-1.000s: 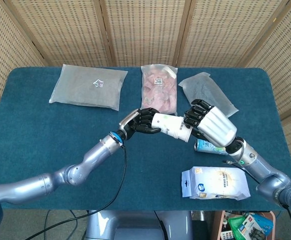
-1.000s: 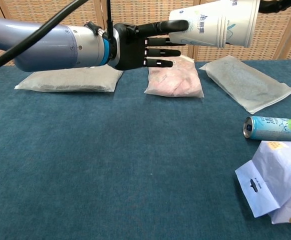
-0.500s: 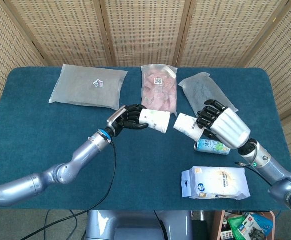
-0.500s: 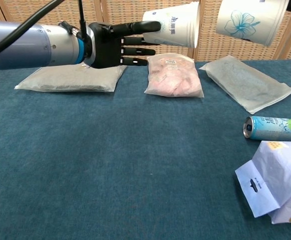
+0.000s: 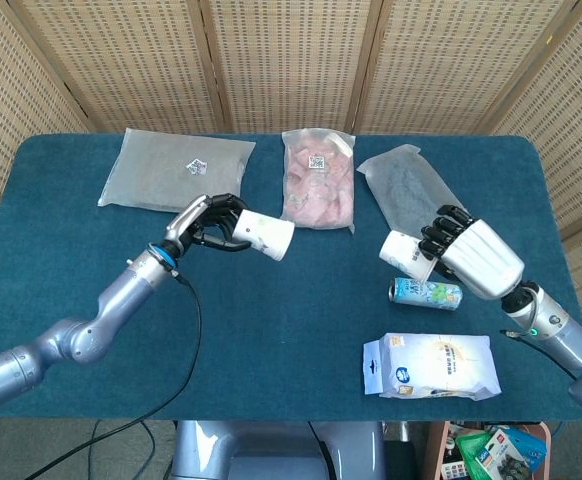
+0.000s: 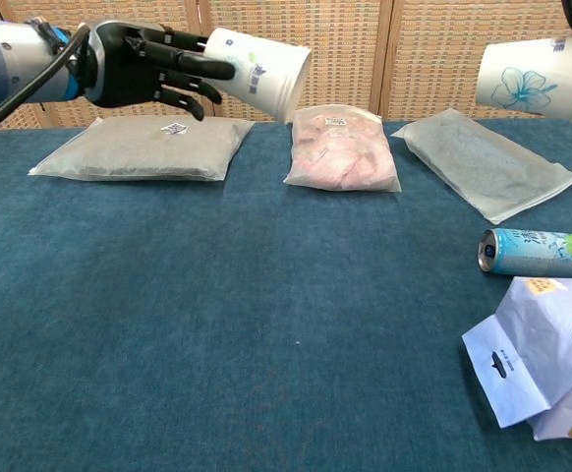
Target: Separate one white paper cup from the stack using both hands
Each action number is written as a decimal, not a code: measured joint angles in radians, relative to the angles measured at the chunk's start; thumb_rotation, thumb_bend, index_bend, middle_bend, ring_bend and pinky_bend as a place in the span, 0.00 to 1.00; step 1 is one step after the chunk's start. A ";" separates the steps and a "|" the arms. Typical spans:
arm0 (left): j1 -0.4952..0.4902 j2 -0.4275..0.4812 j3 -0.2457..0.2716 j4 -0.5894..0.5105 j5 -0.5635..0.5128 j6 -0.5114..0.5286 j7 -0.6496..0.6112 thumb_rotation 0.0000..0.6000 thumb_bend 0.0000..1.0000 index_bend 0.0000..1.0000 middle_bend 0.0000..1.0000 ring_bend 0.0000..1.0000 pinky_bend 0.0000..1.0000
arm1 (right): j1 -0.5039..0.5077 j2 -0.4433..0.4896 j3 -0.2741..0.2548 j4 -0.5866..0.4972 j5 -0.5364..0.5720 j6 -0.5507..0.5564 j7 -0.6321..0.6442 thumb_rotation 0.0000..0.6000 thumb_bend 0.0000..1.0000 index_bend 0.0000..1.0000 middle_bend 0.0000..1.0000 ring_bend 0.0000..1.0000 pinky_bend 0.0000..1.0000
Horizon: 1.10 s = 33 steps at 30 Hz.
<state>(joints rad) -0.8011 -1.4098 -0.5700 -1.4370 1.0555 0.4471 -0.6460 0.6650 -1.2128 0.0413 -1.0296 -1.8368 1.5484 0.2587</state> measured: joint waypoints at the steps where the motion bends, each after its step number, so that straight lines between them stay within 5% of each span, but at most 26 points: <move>1: 0.002 0.014 0.009 0.001 0.017 0.006 0.019 1.00 0.24 0.52 0.51 0.48 0.55 | 0.001 0.004 -0.004 -0.002 -0.001 -0.012 -0.009 1.00 0.54 0.71 0.63 0.52 0.39; 17: 0.056 0.146 0.241 0.054 0.197 0.176 0.432 1.00 0.24 0.52 0.51 0.48 0.55 | 0.029 0.005 -0.061 -0.005 -0.023 -0.207 -0.252 1.00 0.54 0.71 0.61 0.52 0.39; 21: 0.076 0.123 0.300 0.092 0.200 0.259 0.557 1.00 0.24 0.52 0.41 0.38 0.54 | 0.024 -0.023 -0.069 0.044 -0.016 -0.225 -0.271 1.00 0.54 0.61 0.48 0.49 0.35; 23: 0.083 0.108 0.321 0.111 0.195 0.287 0.595 1.00 0.24 0.47 0.19 0.18 0.43 | 0.017 -0.033 -0.069 0.059 -0.001 -0.234 -0.273 1.00 0.45 0.43 0.37 0.40 0.26; 25: 0.090 0.094 0.344 0.130 0.190 0.303 0.621 1.00 0.24 0.31 0.03 0.03 0.26 | 0.010 -0.036 -0.068 0.060 0.019 -0.246 -0.273 1.00 0.22 0.25 0.23 0.24 0.13; 28: 0.095 0.096 0.364 0.130 0.180 0.294 0.628 1.00 0.24 0.02 0.00 0.00 0.09 | -0.004 -0.030 -0.059 0.032 0.067 -0.269 -0.264 1.00 0.06 0.13 0.09 0.11 0.03; 33: 0.107 0.134 0.375 0.089 0.147 0.284 0.623 1.00 0.24 0.00 0.00 0.00 0.02 | -0.031 -0.001 -0.035 -0.084 0.134 -0.288 -0.302 1.00 0.01 0.12 0.06 0.08 0.00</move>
<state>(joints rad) -0.6945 -1.2763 -0.1947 -1.3482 1.2025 0.7309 -0.0226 0.6337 -1.2134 0.0062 -1.1140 -1.7025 1.2601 -0.0435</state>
